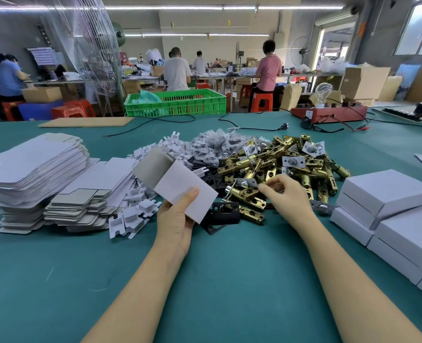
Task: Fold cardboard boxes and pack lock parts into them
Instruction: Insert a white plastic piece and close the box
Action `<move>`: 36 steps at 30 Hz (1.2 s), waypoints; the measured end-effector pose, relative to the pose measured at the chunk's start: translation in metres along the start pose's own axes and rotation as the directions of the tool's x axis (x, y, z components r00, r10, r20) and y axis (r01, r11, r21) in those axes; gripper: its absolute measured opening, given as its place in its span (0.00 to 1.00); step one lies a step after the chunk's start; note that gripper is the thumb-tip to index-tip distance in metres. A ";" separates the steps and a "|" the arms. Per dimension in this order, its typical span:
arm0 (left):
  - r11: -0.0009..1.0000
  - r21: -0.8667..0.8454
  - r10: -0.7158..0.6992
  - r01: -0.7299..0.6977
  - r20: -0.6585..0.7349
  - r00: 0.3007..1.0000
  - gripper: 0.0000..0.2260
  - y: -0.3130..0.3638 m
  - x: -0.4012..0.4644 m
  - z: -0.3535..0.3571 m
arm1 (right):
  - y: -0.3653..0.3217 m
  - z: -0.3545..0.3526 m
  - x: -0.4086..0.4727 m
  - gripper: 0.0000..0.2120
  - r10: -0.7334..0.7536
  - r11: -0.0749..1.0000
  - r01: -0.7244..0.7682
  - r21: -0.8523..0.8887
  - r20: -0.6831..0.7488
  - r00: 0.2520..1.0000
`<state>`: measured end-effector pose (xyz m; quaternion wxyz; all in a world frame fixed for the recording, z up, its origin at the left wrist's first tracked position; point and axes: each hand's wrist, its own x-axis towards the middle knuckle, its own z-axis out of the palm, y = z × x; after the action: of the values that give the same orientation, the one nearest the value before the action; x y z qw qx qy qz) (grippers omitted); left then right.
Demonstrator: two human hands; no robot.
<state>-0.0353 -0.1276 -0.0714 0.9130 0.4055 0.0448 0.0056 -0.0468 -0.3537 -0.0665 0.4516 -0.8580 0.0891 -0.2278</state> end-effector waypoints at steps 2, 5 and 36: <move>1.000 0.000 -0.009 0.009 -0.010 1.000 0.13 0.000 0.002 0.000 | -0.004 0.001 0.001 0.06 0.020 0.999 -0.018 0.034 -0.059 0.998; 1.000 0.009 -0.013 0.013 -0.025 1.000 0.12 -0.002 0.003 0.000 | -0.005 0.006 -0.002 0.06 0.038 0.996 -0.032 0.079 -0.087 0.995; 0.774 0.508 0.144 -0.378 0.440 0.886 0.18 -0.010 -0.014 0.005 | -0.058 0.113 0.115 0.15 -0.260 0.476 0.553 -0.684 0.491 0.831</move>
<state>-0.0488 -0.1391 -0.0744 0.7261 0.6596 -0.1893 0.0431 0.1049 -0.2781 -0.0388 -0.0472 -0.9862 -0.1020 -0.1218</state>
